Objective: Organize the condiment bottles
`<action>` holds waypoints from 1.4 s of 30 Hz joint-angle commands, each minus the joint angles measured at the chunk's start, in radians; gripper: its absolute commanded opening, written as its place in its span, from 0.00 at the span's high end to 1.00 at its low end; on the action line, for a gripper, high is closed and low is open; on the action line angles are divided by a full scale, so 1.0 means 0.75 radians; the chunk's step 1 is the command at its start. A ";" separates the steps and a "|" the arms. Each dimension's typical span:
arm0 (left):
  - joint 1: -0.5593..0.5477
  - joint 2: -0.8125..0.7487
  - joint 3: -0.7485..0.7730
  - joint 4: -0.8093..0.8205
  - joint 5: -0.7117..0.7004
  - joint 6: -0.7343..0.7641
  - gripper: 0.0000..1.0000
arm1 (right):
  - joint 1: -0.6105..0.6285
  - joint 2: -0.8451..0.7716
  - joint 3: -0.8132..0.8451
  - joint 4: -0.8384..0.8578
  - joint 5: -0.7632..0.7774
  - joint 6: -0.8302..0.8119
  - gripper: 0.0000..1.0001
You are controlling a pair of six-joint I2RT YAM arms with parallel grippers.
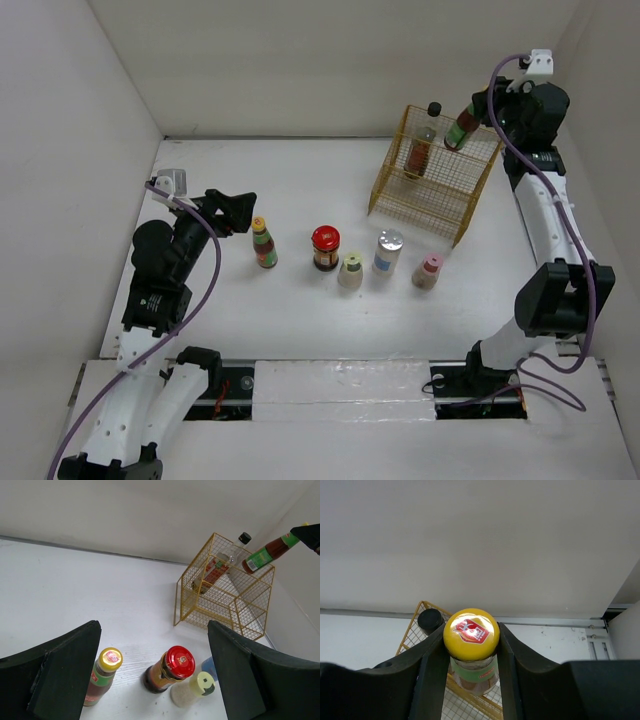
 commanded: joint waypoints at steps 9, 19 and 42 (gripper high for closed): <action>-0.002 -0.018 -0.011 0.067 0.013 -0.003 0.17 | 0.028 0.060 0.107 0.281 0.035 -0.031 0.97; -0.002 -0.032 -0.011 0.067 0.028 -0.003 0.17 | 0.126 0.089 -0.119 0.373 0.169 -0.055 0.97; -0.002 -0.007 -0.011 0.067 0.040 -0.003 0.17 | 0.143 0.210 -0.245 0.387 0.151 0.028 0.52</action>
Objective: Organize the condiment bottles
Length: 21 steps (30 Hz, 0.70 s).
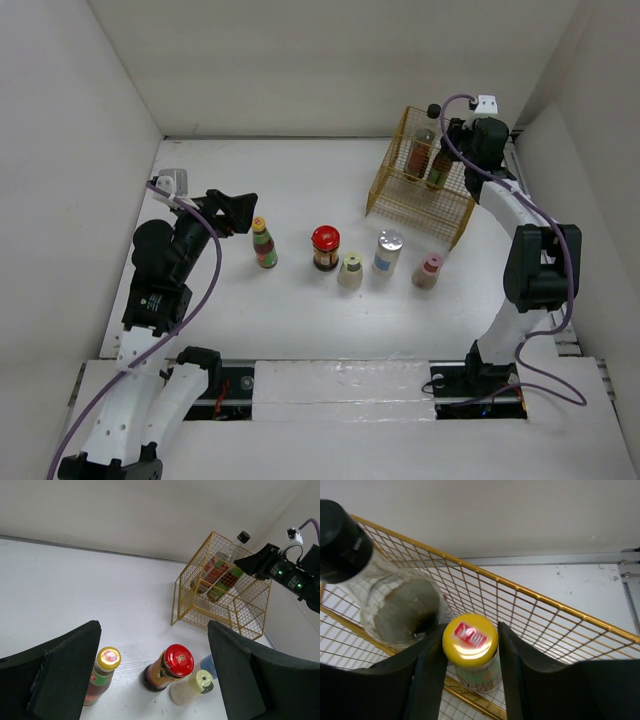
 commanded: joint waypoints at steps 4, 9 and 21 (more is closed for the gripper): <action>-0.002 -0.006 -0.011 0.067 0.023 -0.003 0.17 | 0.000 -0.131 0.054 0.125 -0.063 0.068 0.27; -0.002 -0.006 -0.011 0.067 0.023 -0.003 0.17 | 0.012 -0.238 0.054 0.113 -0.046 0.068 0.15; -0.002 -0.006 -0.011 0.067 0.010 -0.003 0.17 | 0.490 -0.287 0.017 0.107 -0.690 -0.140 0.73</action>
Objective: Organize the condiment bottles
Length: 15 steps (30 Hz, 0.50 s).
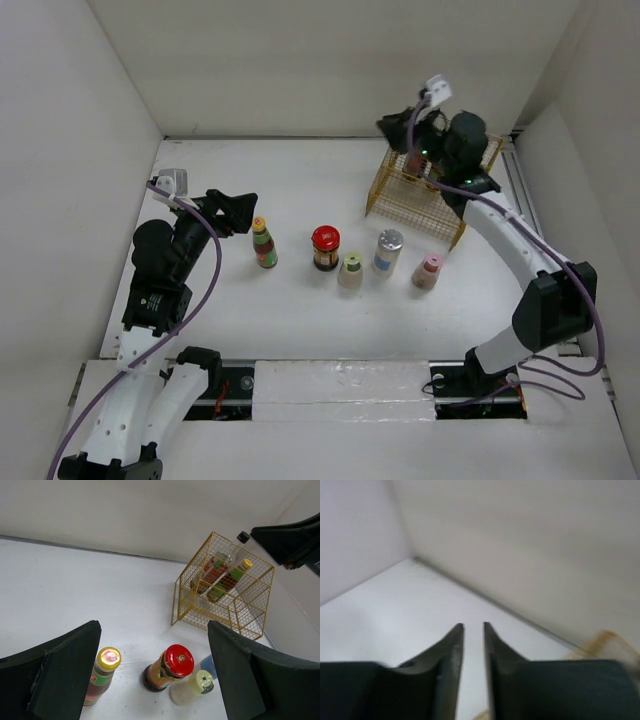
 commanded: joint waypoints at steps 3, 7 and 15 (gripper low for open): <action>-0.002 0.005 -0.011 0.051 -0.024 -0.015 0.17 | 0.353 0.105 -0.002 -0.078 -0.320 -0.263 0.41; -0.002 0.022 0.022 -0.027 -0.197 -0.060 0.17 | 0.494 0.154 -0.033 -0.091 -0.373 -0.335 0.13; 0.015 0.022 0.038 -0.085 -0.392 -0.154 0.17 | 0.660 0.369 0.093 -0.146 -0.443 -0.335 0.06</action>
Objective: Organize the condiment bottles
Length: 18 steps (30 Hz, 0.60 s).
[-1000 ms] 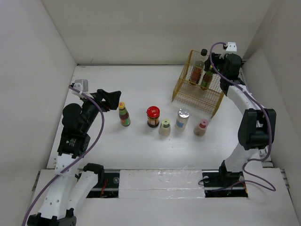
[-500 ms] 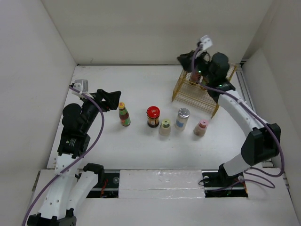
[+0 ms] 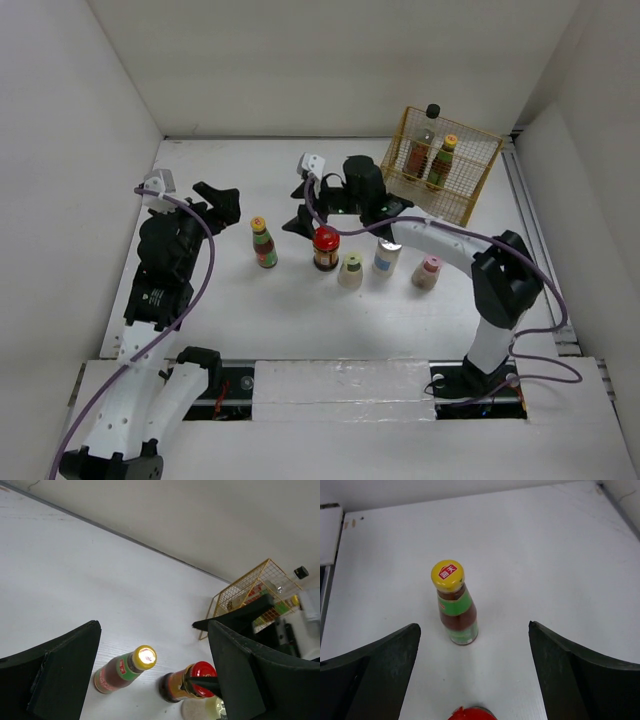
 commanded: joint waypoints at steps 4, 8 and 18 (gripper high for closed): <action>0.018 -0.015 0.026 0.045 -0.002 -0.026 0.17 | 0.142 0.160 0.201 -0.020 -0.011 -0.035 0.06; 0.018 -0.015 0.026 0.059 0.031 -0.026 0.17 | 0.171 0.267 0.297 -0.032 -0.010 -0.035 0.06; 0.018 -0.015 0.013 0.072 0.072 -0.001 0.17 | 0.185 0.486 0.467 0.080 0.112 0.098 0.42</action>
